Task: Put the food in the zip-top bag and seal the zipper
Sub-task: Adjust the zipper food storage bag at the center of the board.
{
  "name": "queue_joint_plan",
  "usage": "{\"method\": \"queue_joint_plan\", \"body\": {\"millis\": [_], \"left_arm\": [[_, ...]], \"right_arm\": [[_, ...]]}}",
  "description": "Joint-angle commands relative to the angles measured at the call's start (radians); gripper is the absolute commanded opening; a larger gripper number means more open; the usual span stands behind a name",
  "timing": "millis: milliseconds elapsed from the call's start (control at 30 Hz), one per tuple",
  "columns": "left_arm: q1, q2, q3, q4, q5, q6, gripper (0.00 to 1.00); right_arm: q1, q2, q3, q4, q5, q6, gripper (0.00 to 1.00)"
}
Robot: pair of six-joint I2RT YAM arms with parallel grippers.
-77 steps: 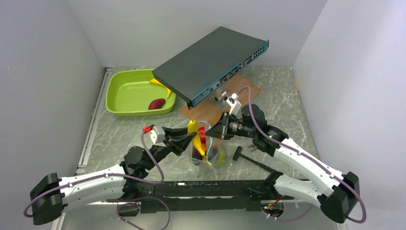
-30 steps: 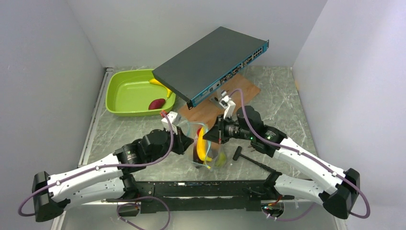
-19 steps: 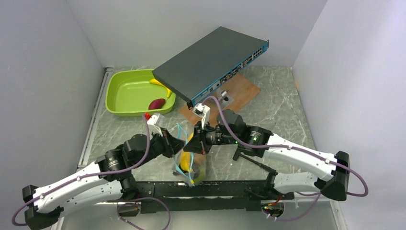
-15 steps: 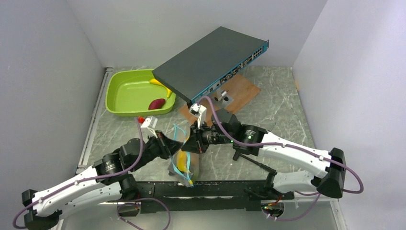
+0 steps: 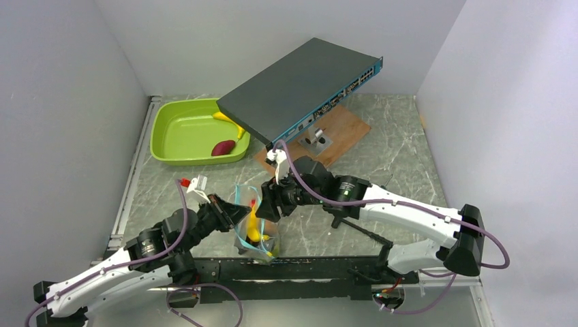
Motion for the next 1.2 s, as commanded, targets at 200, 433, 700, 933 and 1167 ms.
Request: {"method": "queue_joint_plan", "body": {"millis": [200, 433, 700, 933, 1167], "left_arm": [[-0.003, 0.014, 0.097, 0.005, -0.007, 0.044, 0.16], [-0.003, -0.045, 0.215, -0.175, -0.072, 0.082, 0.12], [-0.003, -0.152, 0.063, -0.143, -0.085, -0.006, 0.13], [-0.003, -0.133, 0.107, -0.212, -0.074, 0.008, 0.2], [-0.003, -0.021, 0.315, -0.297, 0.021, 0.246, 0.64]], "right_arm": [[0.039, 0.076, 0.101, 0.022, 0.051, 0.016, 0.0], [0.038, 0.012, 0.247, -0.056, 0.097, -0.023, 0.0], [0.036, -0.037, 0.059, 0.086, 0.135, 0.061, 0.0], [0.016, 0.051, 0.07, 0.084, 0.147, 0.045, 0.0], [0.015, 0.043, 0.143, 0.083, 0.04, -0.002, 0.0]]}}
